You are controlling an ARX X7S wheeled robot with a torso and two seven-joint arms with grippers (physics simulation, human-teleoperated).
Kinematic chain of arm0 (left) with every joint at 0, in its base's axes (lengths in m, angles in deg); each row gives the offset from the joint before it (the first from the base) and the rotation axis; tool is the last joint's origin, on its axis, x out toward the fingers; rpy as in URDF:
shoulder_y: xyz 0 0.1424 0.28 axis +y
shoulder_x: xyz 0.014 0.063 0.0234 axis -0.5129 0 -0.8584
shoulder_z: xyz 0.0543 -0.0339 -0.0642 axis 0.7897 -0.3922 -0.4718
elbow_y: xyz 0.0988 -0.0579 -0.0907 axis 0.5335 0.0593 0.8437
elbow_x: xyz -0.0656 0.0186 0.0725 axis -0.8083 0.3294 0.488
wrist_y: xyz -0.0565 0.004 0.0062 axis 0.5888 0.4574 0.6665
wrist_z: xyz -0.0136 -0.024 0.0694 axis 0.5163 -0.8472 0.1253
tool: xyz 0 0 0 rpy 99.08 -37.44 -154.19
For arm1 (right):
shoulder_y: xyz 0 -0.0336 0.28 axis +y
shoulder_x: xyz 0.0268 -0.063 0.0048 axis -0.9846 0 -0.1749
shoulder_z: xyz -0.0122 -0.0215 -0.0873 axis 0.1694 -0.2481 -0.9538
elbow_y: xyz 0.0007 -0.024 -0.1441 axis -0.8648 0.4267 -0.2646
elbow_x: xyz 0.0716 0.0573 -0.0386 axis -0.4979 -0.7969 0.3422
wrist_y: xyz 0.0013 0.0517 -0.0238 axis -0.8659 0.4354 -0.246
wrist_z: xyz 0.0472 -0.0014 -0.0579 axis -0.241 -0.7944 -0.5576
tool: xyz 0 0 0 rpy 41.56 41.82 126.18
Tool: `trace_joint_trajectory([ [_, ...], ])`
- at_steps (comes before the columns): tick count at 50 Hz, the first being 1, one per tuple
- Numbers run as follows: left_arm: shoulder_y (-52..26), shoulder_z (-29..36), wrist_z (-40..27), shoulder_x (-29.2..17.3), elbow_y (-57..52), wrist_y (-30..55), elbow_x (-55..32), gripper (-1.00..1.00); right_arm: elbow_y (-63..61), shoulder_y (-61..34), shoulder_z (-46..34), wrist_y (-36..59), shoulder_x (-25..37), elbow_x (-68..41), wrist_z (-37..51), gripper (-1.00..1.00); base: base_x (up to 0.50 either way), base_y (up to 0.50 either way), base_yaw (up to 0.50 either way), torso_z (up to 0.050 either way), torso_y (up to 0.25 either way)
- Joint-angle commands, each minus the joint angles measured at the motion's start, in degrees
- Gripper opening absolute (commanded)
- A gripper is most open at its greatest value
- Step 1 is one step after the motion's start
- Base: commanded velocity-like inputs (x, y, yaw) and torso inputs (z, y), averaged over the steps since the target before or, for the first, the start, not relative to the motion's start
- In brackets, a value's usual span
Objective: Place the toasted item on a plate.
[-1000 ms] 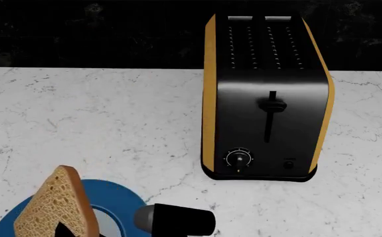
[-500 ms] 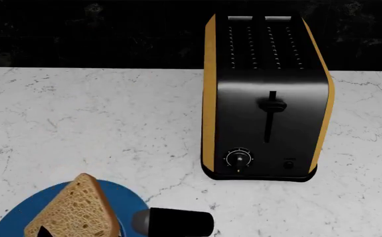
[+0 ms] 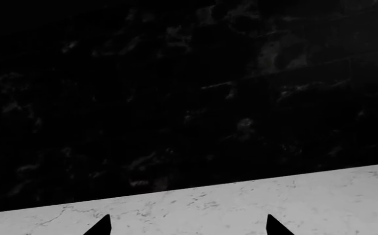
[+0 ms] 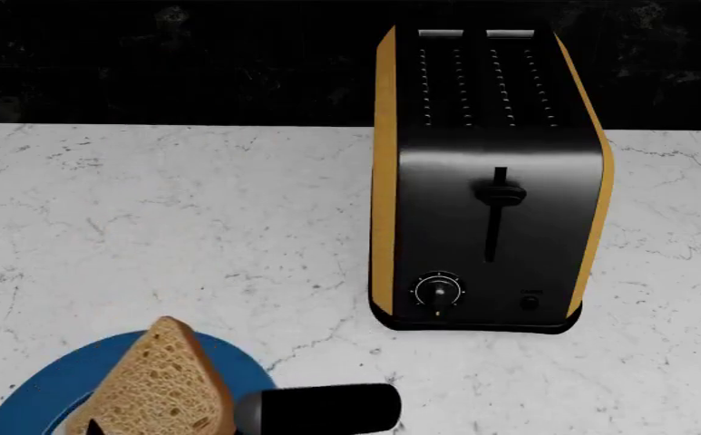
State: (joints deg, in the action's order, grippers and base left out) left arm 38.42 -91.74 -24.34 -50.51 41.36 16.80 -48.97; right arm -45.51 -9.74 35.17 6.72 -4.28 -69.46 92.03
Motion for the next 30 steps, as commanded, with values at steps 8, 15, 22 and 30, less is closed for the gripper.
trace_joint_trajectory([
  [8,-1.3,1.4,-0.2,0.0,0.9,-0.2,0.0,1.0,-5.5,-1.7,-0.3,1.9,2.3,-1.6,5.5,1.0,0.0,0.0,0.0,0.0,0.0],
  [15,-1.2,1.4,-0.4,-0.1,0.9,-0.2,0.0,1.0,-6.7,-2.3,-0.8,2.3,2.6,-1.9,6.7,1.0,0.0,0.0,0.0,0.0,0.0],
  [22,-1.3,1.9,-0.4,-0.1,1.2,-0.6,0.1,1.0,-7.8,-3.1,-0.9,2.6,2.9,-2.3,7.5,1.0,0.0,0.0,0.0,0.0,0.0],
  [30,-1.1,1.4,-0.6,-0.3,0.6,-0.1,-0.3,1.0,-9.2,-3.8,-1.1,2.7,3.1,-3.0,8.4,1.0,0.0,0.0,0.0,0.0,0.0],
])
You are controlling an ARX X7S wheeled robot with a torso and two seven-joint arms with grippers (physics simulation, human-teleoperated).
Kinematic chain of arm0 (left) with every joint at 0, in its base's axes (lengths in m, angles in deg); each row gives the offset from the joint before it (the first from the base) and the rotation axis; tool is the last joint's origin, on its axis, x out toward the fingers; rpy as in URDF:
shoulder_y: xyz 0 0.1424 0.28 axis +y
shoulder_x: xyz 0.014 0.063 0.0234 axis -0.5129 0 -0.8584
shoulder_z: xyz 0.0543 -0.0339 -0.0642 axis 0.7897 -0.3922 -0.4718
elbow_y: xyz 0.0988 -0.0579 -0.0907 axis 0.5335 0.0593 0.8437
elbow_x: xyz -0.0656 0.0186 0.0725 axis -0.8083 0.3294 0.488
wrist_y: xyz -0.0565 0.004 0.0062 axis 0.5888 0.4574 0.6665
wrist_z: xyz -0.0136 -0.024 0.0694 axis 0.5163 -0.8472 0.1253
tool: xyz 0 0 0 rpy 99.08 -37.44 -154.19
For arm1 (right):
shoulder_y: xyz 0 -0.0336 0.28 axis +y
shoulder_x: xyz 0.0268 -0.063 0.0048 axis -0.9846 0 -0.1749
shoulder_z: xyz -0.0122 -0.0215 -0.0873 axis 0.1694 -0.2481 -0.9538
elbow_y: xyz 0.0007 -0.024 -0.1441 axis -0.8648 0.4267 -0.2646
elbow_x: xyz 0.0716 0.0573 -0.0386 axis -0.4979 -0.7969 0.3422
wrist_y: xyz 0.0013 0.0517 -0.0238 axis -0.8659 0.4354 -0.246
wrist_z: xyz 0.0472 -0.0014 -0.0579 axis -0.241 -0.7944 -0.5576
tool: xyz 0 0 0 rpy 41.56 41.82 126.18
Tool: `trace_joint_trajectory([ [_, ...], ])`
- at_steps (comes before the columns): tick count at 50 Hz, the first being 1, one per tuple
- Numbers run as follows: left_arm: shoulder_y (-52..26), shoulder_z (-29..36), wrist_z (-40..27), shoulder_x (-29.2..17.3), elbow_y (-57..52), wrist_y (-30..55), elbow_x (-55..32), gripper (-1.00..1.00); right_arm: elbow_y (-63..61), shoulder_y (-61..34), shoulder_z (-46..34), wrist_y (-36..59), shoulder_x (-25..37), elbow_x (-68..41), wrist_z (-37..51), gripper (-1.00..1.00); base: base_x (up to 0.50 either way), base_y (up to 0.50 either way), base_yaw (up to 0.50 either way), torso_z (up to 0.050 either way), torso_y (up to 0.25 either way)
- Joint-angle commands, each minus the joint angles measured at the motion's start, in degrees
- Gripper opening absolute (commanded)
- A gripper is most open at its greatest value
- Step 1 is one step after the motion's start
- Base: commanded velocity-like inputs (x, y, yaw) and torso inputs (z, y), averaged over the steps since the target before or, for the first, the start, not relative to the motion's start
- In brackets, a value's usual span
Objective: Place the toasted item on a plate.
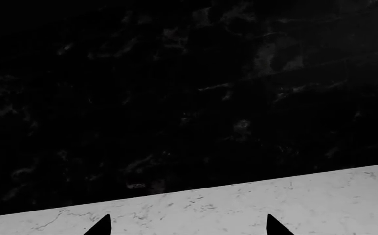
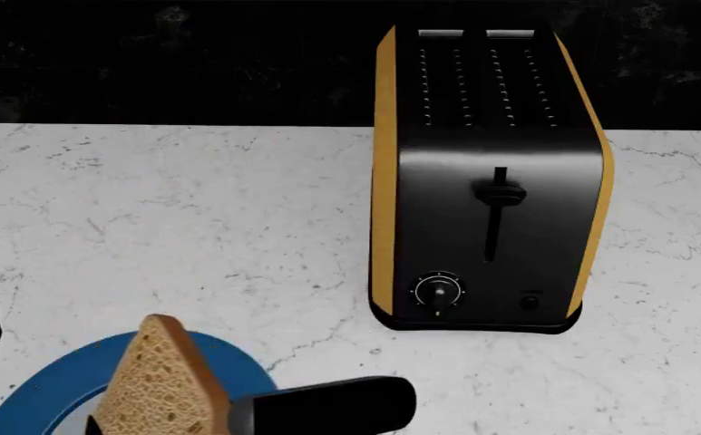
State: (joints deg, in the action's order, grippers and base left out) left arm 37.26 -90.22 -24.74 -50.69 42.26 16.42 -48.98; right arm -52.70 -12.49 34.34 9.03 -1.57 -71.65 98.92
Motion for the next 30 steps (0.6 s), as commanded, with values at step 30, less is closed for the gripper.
trace_joint_trajectory([
  [30,-1.2,0.4,-0.6,-0.5,-0.4,1.1,-1.0,1.0,-3.4,-9.4,2.9,1.6,3.9,-3.5,5.9,1.0,0.0,0.0,0.0,0.0,0.0],
])
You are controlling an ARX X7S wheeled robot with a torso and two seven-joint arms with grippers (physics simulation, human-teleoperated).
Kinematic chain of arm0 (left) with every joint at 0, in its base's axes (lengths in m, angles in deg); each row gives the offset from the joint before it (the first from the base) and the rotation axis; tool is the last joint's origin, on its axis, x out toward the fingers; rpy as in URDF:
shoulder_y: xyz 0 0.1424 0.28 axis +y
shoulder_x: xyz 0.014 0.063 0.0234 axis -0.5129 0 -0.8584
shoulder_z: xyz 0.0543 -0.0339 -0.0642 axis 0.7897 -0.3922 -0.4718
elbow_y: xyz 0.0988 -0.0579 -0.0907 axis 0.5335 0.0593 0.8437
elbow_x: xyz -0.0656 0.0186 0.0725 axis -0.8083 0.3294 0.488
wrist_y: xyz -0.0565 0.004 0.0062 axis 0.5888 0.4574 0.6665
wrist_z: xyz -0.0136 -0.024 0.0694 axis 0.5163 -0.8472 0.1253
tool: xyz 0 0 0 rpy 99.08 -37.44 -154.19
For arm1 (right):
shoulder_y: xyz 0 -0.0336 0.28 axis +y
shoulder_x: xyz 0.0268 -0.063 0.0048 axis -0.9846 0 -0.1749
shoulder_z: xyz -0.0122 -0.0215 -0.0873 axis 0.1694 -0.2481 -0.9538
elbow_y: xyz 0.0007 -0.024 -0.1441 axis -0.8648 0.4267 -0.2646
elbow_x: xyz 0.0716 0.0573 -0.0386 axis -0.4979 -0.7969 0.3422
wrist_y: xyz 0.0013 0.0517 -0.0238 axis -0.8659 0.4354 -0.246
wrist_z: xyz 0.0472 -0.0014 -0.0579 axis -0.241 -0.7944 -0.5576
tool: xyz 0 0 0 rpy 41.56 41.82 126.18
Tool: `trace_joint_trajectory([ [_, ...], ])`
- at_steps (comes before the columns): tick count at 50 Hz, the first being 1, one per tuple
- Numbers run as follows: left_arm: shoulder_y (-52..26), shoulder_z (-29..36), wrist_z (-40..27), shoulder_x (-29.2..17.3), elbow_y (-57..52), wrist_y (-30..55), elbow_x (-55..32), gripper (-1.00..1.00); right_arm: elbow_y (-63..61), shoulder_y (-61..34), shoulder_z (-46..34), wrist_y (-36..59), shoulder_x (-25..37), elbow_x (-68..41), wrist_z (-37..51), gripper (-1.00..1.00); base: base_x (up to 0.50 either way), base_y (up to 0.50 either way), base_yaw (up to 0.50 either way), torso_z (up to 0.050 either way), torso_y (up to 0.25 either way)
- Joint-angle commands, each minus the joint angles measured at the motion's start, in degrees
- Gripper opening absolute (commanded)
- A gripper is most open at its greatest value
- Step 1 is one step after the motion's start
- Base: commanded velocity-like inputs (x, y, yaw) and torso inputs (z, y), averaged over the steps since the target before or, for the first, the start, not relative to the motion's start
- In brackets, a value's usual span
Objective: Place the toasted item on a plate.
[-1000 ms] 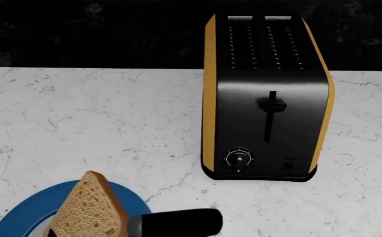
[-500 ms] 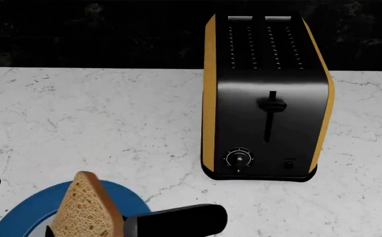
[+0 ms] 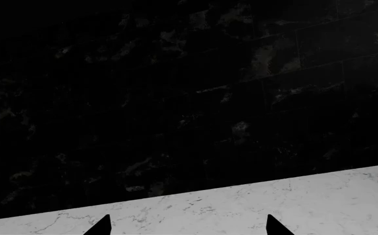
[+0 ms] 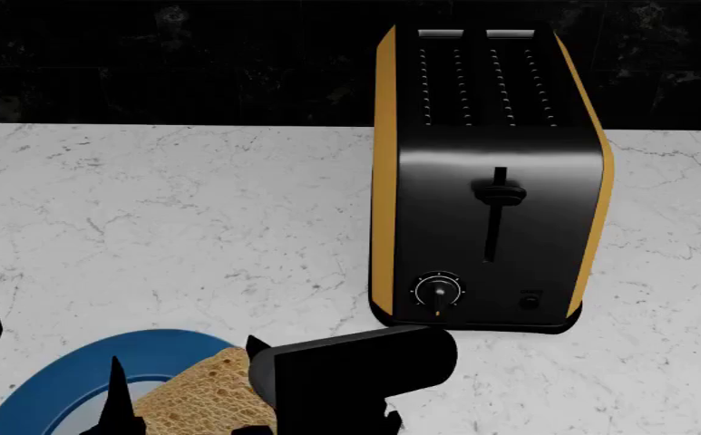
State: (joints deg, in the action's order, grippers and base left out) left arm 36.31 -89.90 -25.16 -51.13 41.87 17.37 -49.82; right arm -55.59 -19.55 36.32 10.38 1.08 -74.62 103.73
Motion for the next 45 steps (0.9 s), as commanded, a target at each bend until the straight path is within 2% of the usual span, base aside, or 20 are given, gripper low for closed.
trace_joint_trajectory([
  [1,-0.2,0.3,-0.2,-0.2,0.0,0.2,-0.1,1.0,-0.4,-2.1,0.9,0.1,1.3,-0.4,1.0,1.0,0.0,0.0,0.0,0.0,0.0],
  [8,-0.2,0.4,-0.4,-0.2,0.0,0.2,-0.2,1.0,-1.6,-1.4,0.9,-0.2,1.9,0.0,1.2,1.0,0.0,0.0,0.0,0.0,0.0],
  [13,0.1,0.1,-0.5,-0.3,-0.6,0.6,-0.6,1.0,-4.0,-4.0,1.0,2.2,4.7,0.9,4.1,1.0,0.0,0.0,0.0,0.0,0.0],
  [25,-0.3,0.6,-0.5,-0.4,0.0,0.3,-0.6,1.0,-7.7,-11.7,9.9,2.5,14.5,-7.9,13.7,1.0,0.0,0.0,0.0,0.0,0.0],
  [36,-1.0,0.2,-0.6,-0.7,-0.2,1.0,-1.1,1.0,-8.3,-13.8,15.5,1.0,21.9,-14.4,16.7,1.0,0.0,0.0,0.0,0.0,0.0],
  [45,-1.0,0.5,-0.7,-0.8,0.1,0.5,-1.0,1.0,-7.3,-13.3,18.5,0.5,25.7,-13.8,15.9,1.0,0.0,0.0,0.0,0.0,0.0],
])
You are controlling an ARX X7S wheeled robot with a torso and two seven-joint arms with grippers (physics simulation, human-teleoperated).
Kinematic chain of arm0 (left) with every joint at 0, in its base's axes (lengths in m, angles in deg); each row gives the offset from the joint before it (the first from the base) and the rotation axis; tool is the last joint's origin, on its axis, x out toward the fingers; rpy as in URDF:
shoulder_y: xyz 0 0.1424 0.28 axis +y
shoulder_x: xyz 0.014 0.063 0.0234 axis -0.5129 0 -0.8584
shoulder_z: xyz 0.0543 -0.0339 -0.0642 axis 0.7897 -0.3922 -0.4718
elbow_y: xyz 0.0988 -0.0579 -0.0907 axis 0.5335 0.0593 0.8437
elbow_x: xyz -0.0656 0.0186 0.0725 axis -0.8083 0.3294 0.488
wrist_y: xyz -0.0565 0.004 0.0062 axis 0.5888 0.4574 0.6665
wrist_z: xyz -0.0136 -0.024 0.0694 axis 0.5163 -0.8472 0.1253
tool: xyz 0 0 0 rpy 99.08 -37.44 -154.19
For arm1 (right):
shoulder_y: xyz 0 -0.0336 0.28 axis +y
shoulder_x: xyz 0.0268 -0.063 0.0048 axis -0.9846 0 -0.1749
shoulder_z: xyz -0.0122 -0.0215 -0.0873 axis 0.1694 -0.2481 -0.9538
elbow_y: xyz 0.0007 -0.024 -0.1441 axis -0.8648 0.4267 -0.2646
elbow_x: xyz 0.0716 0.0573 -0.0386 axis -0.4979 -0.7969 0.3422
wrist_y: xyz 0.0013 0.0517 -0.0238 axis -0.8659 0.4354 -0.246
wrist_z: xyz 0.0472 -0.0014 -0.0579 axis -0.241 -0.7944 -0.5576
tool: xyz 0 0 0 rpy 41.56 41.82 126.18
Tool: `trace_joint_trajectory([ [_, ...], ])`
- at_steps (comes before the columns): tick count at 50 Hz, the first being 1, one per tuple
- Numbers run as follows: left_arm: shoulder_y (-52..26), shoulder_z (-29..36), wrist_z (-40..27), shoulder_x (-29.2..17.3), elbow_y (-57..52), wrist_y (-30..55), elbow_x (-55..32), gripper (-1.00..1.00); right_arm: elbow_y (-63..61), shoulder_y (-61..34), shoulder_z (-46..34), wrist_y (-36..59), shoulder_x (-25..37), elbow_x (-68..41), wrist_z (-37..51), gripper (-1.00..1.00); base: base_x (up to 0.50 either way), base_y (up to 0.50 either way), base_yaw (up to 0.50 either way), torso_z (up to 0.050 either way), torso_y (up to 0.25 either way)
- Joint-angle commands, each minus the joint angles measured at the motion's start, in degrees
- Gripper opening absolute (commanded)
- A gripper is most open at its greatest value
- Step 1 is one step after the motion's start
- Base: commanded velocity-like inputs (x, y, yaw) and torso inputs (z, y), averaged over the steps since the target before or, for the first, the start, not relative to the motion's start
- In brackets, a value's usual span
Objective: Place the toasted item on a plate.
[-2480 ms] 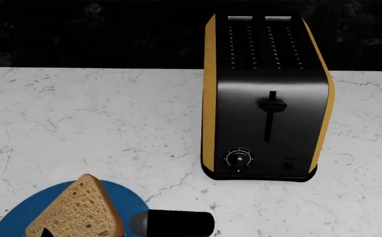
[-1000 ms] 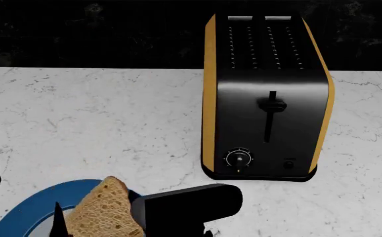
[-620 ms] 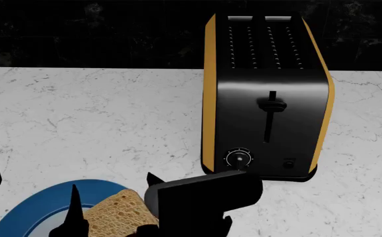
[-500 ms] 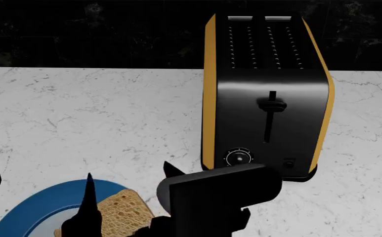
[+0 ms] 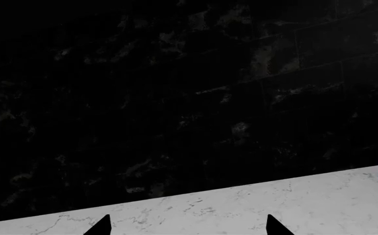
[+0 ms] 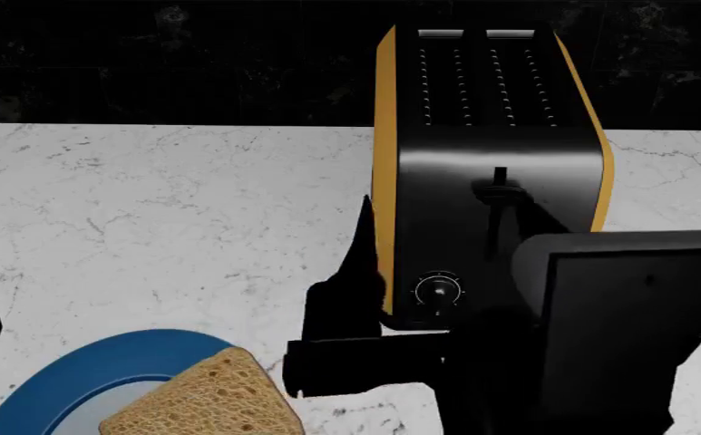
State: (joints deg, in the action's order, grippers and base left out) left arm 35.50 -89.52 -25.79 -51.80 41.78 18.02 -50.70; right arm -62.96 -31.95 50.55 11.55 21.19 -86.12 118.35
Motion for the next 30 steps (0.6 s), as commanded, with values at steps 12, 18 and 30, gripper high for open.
trace_joint_trajectory([
  [12,0.2,-1.8,-0.4,-0.8,-1.7,1.4,-1.3,1.0,0.8,-5.6,6.5,-0.1,10.4,-5.8,3.5,1.0,0.0,0.0,0.0,0.0,0.0],
  [18,-0.5,-5.1,-0.9,-1.7,-4.6,4.8,-3.3,1.0,0.0,-7.4,8.8,-1.0,13.8,-9.5,5.8,1.0,0.0,0.0,0.0,0.0,0.0],
  [30,-5.2,-12.5,-1.9,-3.5,-10.6,14.7,-8.8,1.0,0.1,-14.3,11.3,-1.2,21.0,-17.0,8.8,1.0,0.0,0.0,0.0,0.0,0.0],
])
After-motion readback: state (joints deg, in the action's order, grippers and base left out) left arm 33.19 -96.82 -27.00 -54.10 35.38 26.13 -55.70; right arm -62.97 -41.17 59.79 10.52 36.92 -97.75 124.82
